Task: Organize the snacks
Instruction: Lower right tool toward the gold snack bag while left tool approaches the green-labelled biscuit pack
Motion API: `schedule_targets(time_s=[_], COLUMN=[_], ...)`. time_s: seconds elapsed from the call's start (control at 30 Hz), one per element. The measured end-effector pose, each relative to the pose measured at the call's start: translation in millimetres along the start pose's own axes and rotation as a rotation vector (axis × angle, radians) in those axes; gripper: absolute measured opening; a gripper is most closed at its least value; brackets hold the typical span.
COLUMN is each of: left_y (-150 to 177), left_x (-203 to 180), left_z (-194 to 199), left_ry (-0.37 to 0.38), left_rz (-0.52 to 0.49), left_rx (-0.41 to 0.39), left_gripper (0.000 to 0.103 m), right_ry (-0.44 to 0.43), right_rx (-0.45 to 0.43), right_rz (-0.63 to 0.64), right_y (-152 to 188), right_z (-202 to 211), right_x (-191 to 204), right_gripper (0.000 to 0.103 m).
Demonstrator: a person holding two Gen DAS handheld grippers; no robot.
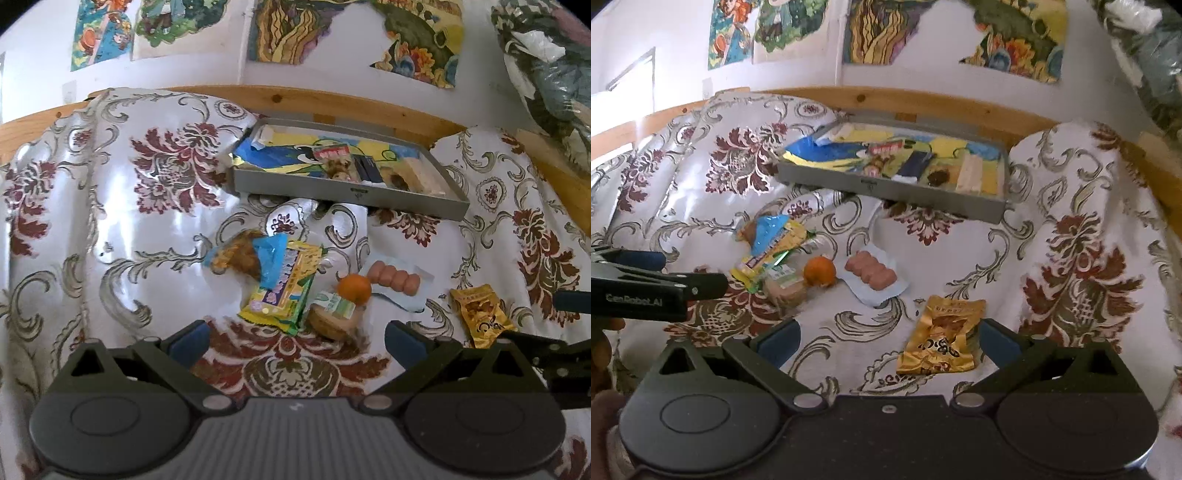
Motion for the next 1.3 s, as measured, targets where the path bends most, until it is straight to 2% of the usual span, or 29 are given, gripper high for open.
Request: schedule_targets(time_s=[0.43, 0.73, 0.97, 1.17, 1.3], left_y=[-2.5, 1.4, 3.6, 4.0, 0.7], left_x=[-10.7, -19.5, -25.7, -26.7, -28.3], left_z=[-31.5, -48.9, -53.9, -63.0, -67.3], left_ry=[0.018, 0.023, 0.076, 0.117, 0.149], left_rz=[-0.008, -0.035, -0.04, -0.03, -0.039], left_rx=[0.037, 0.084, 0.108, 0.139, 0.134], left_gripper=[0.103, 0.103, 0.103, 0.103, 0.101], right_ry=[-0.016, -0.017, -0.016, -0.013, -0.046], right_rx=[0.036, 0.105, 0.151, 0.164, 0.163], right_rz=[0.046, -0.031, -0.1, -0.103, -0.089], right_y=[-1.1, 7.6, 16.8, 20.9, 20.7], right_z=[-37.1, -63.6, -77.3, -86.5, -87.3], right_x=[-7.4, -27.5, -36.0, -33.7, -25.6], right_gripper=[0.102, 0.102, 0.1, 0.091, 0.082])
Point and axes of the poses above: each gripper's, at about its wrist camera, not at the fingertips, and z roughly against the way its jaws point, x to its left, y to its underside, the point moved 8 cm from there along -z, roughly the way its jaws point, and after that the axes turned 7 degrees about -y, right-handed, at the moved point
